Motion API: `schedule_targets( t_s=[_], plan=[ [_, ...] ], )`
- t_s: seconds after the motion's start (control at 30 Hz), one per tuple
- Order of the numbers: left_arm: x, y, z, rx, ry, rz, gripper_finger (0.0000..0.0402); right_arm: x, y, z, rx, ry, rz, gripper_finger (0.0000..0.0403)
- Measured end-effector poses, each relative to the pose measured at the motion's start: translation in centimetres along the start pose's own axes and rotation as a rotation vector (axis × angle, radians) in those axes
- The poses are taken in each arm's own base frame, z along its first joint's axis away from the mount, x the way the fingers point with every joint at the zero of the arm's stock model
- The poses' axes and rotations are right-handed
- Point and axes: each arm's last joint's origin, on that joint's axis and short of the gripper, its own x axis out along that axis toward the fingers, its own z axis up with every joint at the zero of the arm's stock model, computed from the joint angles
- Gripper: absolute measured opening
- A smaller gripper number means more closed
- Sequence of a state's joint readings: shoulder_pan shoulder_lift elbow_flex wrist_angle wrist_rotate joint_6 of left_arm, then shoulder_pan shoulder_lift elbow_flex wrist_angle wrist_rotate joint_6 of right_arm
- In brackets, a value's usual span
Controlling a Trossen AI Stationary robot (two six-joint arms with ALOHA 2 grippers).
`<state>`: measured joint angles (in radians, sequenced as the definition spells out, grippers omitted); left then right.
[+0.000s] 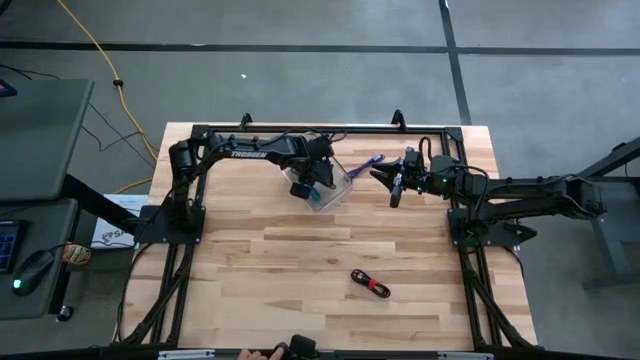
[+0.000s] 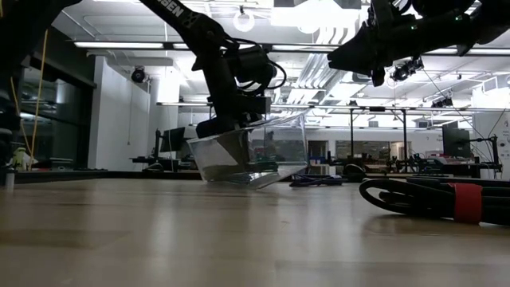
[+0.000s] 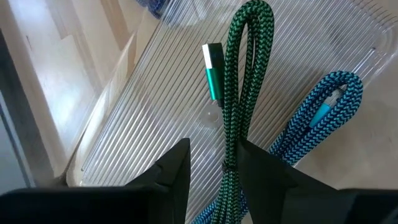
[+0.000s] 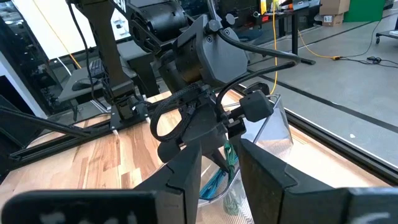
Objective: Pick and place USB-C Cables
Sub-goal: Put the green charger cable into the transparent bin, then put the purple charger cable into the transparent bin
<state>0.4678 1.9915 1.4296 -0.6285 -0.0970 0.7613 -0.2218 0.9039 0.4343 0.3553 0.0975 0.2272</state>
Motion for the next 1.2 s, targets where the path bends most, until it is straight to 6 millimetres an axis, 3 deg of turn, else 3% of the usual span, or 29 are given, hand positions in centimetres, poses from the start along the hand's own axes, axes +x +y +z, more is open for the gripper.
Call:
schedule_targets(
  t_s=[0.7, 1.2],
  plan=[
    [-0.1, 0.0, 0.0, 0.007, 0.049, 0.050, 0.0111, 0.0, 0.0, 0.0, 0.000, 0.000, 0.000, 0.0099],
    [-1.3, -0.1, 0.4, 0.014, 0.034, 0.082, 0.0111, 0.0, 0.0, 0.0, 0.005, 0.002, 0.000, 0.0099]
  ],
)
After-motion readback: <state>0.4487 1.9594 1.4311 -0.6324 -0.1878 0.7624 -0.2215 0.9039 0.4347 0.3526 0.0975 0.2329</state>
